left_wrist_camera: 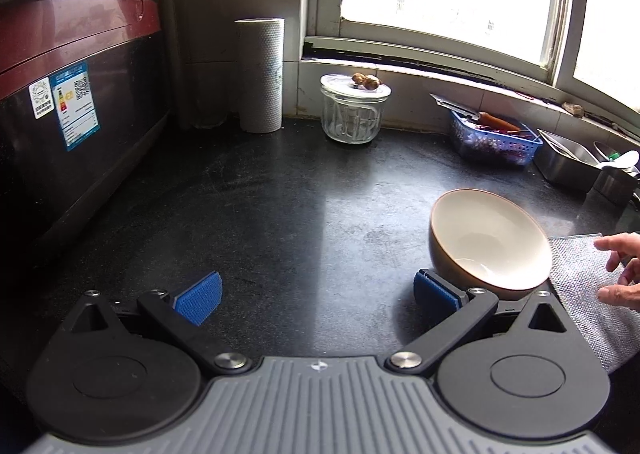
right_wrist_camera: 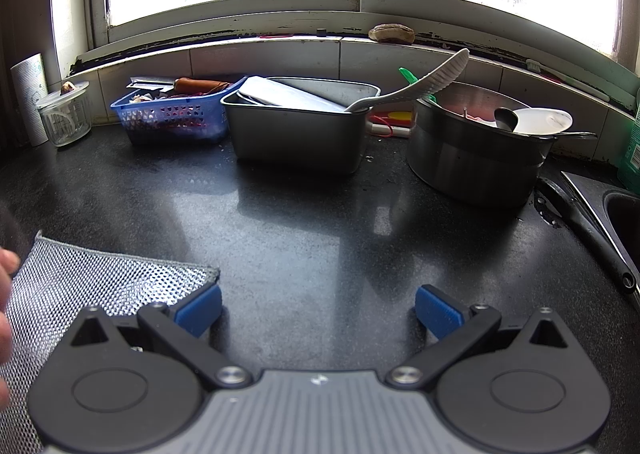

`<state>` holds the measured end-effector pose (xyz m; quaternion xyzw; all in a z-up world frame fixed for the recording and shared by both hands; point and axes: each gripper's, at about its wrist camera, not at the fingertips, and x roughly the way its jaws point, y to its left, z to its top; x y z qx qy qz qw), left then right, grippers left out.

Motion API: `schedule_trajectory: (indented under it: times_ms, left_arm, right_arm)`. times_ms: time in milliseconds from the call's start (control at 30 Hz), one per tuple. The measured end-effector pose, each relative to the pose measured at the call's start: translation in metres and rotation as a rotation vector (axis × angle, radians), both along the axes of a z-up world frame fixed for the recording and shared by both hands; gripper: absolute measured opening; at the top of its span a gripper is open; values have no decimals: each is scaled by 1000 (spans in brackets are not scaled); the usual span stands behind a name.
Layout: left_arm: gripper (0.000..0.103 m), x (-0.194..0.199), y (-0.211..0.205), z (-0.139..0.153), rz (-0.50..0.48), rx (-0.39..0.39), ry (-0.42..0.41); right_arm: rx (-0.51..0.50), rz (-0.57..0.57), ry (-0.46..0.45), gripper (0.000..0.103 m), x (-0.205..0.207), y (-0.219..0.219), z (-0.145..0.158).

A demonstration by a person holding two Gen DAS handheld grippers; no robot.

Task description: Clean bowl

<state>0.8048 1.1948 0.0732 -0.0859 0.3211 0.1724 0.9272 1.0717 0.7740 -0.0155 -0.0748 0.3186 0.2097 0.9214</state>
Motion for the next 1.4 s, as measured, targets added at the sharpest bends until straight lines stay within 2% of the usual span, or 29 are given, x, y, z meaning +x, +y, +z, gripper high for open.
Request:
schedule_trajectory:
  times_ms: [267,567,733,800,900,967,1000,1033,1100,1167,1267,1300,1367,1400]
  left_arm:
    - [103,0,-23,24,-24,49,-25]
    - [103,-7,-25,56,-47,50,-70]
    - [103,-2,-35,82,-55,81,-98]
    - [103,-8,-48,98,-80,172,-175]
    - [103,-8,-55,97,-85,195,-234]
    - [103,9,-47,83,-103,39,-126]
    - [103,13,-41,75,-123,-61,-94]
    - [103,14,-38,69,-118,-112,-73]
    - [103,14,-38,66,-107,-131,-42]
    - [103,16,-39,70,-125,-118,-19]
    - [103,19,-49,89,-106,32,-1]
    - [103,19,-50,90,-98,61,-7]
    - [103,20,-47,80,-99,62,18]
    - [103,28,-43,67,-120,13,96]
  right_arm:
    - [0,0,0,103,0,0,0]
    - [0,0,0,103,0,0,0]
    - [0,0,0,103,0,0,0]
    - [0,0,0,103,0,0,0]
    - [0,0,0,103,0,0,0]
    - [0,0,0,103,0,0,0]
    - [0,0,0,103,0,0,0]
    - [0,0,0,103,0,0,0]
    - [0,0,0,103,0,0,0]
    - [0,0,0,103,0,0,0]
    - [0,0,0,103,0,0,0]
    - [0,0,0,103,0,0,0]
    - [0,0,0,103,0,0,0]
    - [0,0,0,103,0,0,0]
